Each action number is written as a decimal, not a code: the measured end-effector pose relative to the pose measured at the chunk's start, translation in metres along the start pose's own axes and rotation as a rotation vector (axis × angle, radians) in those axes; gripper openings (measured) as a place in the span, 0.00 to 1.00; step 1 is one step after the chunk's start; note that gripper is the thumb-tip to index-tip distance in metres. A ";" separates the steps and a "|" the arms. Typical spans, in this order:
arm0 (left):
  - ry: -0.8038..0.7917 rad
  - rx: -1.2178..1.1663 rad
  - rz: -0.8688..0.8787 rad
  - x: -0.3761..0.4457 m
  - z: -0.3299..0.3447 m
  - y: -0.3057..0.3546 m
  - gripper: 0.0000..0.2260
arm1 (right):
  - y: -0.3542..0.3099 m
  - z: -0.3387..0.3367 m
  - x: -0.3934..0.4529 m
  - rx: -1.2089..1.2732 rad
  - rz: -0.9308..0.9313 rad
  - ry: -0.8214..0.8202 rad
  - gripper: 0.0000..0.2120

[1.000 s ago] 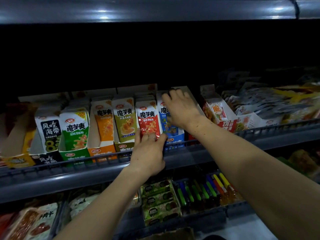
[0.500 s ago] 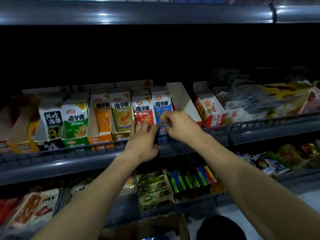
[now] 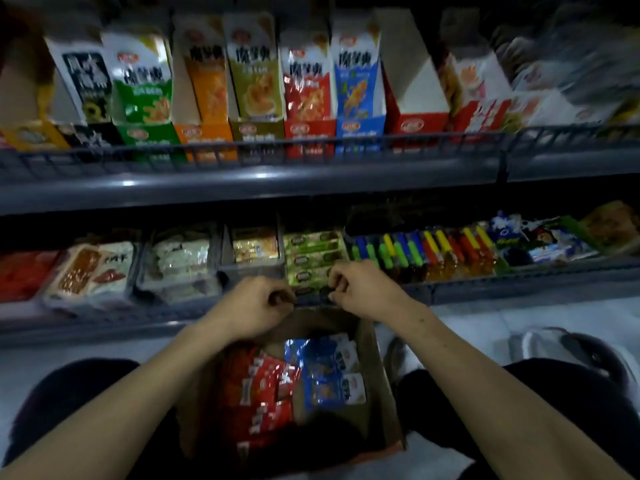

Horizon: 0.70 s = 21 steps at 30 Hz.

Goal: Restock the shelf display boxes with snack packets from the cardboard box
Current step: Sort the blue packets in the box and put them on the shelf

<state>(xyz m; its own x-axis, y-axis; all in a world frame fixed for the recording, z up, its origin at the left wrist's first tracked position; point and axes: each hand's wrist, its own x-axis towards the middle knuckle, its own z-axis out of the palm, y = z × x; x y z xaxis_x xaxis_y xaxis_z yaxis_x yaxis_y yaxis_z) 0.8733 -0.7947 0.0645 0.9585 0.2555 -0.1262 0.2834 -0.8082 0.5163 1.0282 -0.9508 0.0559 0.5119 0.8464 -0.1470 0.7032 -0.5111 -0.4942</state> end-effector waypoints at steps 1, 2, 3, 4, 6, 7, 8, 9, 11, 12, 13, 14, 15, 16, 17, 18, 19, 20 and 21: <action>-0.064 0.016 -0.058 -0.006 0.009 -0.007 0.06 | 0.008 0.019 0.000 0.012 0.039 -0.042 0.03; -0.117 0.050 -0.106 -0.011 0.017 -0.012 0.06 | 0.017 0.039 0.001 0.031 0.079 -0.078 0.03; -0.158 0.086 -0.142 -0.017 0.025 -0.018 0.07 | 0.025 0.058 0.000 0.047 0.116 -0.118 0.04; -0.188 0.102 -0.167 -0.022 0.034 -0.024 0.07 | 0.034 0.078 0.001 0.056 0.155 -0.170 0.04; -0.236 0.083 -0.202 -0.033 0.049 -0.033 0.07 | 0.049 0.119 0.000 0.050 0.224 -0.282 0.06; -0.260 0.072 -0.225 -0.037 0.056 -0.037 0.08 | 0.055 0.138 -0.001 0.028 0.237 -0.327 0.07; -0.280 0.063 -0.237 -0.041 0.062 -0.040 0.08 | 0.062 0.158 -0.002 0.003 0.245 -0.370 0.07; -0.300 0.056 -0.251 -0.044 0.067 -0.043 0.08 | 0.065 0.175 -0.003 -0.029 0.254 -0.411 0.05; -0.307 0.029 -0.272 -0.048 0.074 -0.044 0.08 | 0.074 0.207 -0.006 -0.075 0.258 -0.455 0.09; -0.298 0.007 -0.284 -0.050 0.078 -0.045 0.08 | 0.077 0.220 -0.007 -0.103 0.252 -0.464 0.12; -0.287 -0.024 -0.302 -0.051 0.081 -0.047 0.07 | 0.080 0.230 -0.008 -0.130 0.248 -0.463 0.15; -0.273 -0.066 -0.327 -0.053 0.084 -0.048 0.07 | 0.086 0.241 -0.009 -0.153 0.246 -0.453 0.17; -0.253 -0.112 -0.357 -0.056 0.087 -0.050 0.07 | 0.091 0.250 -0.010 -0.201 0.236 -0.456 0.18; -0.229 -0.154 -0.392 -0.059 0.092 -0.054 0.07 | 0.098 0.258 -0.011 -0.262 0.219 -0.458 0.19; -0.206 -0.194 -0.436 -0.062 0.097 -0.057 0.07 | 0.103 0.263 -0.010 -0.331 0.211 -0.458 0.21; -0.190 -0.230 -0.479 -0.065 0.102 -0.060 0.06 | 0.109 0.270 -0.011 -0.385 0.196 -0.451 0.23; -0.184 -0.261 -0.515 -0.069 0.107 -0.063 0.06 | 0.114 0.273 -0.011 -0.408 0.183 -0.449 0.25; -0.190 -0.283 -0.539 -0.072 0.112 -0.064 0.06 | 0.119 0.279 -0.012 -0.436 0.165 -0.452 0.26; -0.200 -0.301 -0.556 -0.076 0.116 -0.064 0.06 | 0.122 0.283 -0.014 -0.474 0.157 -0.444 0.26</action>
<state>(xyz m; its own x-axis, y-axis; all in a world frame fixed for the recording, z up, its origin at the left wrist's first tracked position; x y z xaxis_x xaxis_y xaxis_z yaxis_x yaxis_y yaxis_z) 0.7857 -0.8235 -0.0572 0.6675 0.4649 -0.5817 0.7443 -0.3935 0.5396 0.9673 -0.9826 -0.2452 0.4451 0.6862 -0.5753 0.8296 -0.5578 -0.0234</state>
